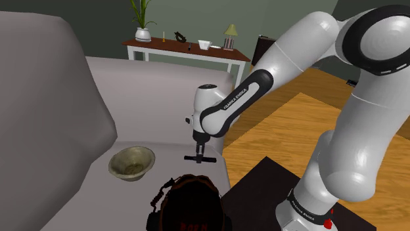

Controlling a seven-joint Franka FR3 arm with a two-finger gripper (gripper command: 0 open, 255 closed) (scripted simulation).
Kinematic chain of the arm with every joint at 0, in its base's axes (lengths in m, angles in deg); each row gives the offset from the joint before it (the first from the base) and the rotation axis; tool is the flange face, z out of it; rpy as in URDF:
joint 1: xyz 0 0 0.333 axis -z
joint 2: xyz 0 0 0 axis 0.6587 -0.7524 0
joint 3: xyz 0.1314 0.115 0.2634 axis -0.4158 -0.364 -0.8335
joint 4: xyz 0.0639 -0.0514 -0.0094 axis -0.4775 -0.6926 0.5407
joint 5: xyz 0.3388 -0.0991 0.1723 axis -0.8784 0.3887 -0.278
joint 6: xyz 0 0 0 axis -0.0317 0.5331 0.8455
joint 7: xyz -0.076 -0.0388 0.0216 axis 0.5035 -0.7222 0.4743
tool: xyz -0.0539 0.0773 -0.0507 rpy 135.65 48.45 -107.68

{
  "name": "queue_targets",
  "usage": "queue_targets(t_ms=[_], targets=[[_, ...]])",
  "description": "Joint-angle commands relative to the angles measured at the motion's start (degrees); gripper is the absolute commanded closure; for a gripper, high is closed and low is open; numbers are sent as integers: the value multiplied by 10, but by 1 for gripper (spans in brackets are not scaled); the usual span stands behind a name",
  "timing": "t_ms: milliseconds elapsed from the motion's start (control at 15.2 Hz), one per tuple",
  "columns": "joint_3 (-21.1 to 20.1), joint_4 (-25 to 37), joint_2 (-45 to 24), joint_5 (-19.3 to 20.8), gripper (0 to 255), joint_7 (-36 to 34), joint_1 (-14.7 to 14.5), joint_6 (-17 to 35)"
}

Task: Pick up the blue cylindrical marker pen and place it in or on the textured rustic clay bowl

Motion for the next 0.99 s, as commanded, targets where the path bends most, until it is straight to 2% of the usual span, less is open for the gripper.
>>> queue_targets(t_ms=[0,924], targets=[[0,1,17,1,255,0,0,-18],[1,28,109,4,255,-6,1,-137]])
